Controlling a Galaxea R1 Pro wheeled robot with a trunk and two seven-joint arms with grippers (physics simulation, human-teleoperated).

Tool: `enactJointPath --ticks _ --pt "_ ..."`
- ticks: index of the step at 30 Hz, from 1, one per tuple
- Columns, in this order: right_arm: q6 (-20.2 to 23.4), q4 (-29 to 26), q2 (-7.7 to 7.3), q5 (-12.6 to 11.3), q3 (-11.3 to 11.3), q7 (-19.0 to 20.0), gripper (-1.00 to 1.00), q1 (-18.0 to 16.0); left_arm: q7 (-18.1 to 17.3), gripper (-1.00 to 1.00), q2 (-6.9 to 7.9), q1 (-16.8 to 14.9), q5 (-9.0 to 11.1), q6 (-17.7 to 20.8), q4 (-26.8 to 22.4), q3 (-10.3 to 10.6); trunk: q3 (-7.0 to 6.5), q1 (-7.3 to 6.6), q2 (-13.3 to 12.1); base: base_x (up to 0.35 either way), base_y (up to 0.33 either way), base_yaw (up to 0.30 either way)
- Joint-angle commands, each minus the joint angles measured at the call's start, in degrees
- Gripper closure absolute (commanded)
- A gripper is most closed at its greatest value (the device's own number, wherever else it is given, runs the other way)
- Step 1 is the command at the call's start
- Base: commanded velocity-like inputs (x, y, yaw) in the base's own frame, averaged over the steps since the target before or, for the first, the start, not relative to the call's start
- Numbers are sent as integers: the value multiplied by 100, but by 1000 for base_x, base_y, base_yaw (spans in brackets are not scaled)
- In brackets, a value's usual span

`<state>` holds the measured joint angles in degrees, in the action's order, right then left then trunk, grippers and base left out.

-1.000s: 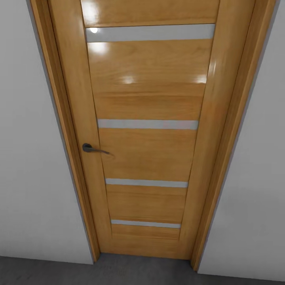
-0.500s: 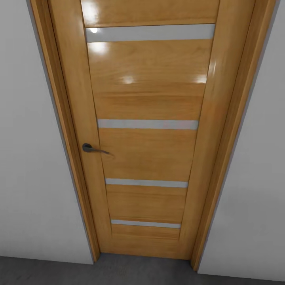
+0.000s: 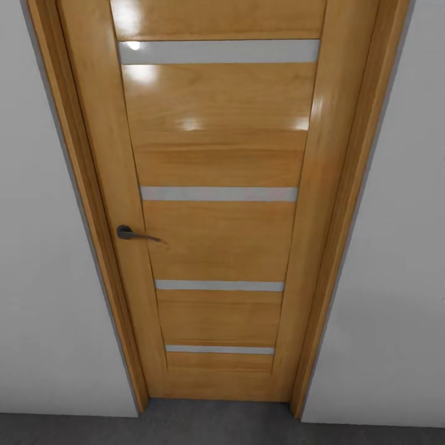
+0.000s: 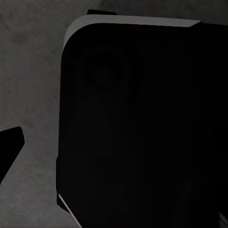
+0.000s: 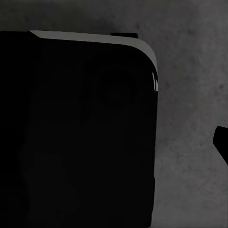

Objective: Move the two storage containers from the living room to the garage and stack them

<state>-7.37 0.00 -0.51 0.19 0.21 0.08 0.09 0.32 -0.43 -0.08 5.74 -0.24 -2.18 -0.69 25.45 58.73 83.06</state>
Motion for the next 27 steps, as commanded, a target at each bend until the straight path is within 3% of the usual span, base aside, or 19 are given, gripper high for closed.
enactJointPath --ticks 1,13,23,25,27 --pt "-19 0 -1 3 2 1 -100 0 3 -100 -1 -1 59 -3 -2 -2 4 0 2 0 0 -22" --pt "-16 0 -1 8 13 1 -100 0 3 -100 -1 -1 59 -3 -2 -2 4 0 2 102 138 -4" --pt "-21 -12 3 68 14 8 -100 0 3 -100 -1 -1 59 -3 -2 -2 4 0 2 7 11 0" --pt "29 -246 1 79 13 34 -100 -35 3 -100 -1 -1 59 -3 -2 -2 4 0 2 0 0 0" --pt "311 -951 23 90 13 51 -100 -56 3 -100 -1 -1 59 -3 -2 -2 4 0 2 0 0 0"
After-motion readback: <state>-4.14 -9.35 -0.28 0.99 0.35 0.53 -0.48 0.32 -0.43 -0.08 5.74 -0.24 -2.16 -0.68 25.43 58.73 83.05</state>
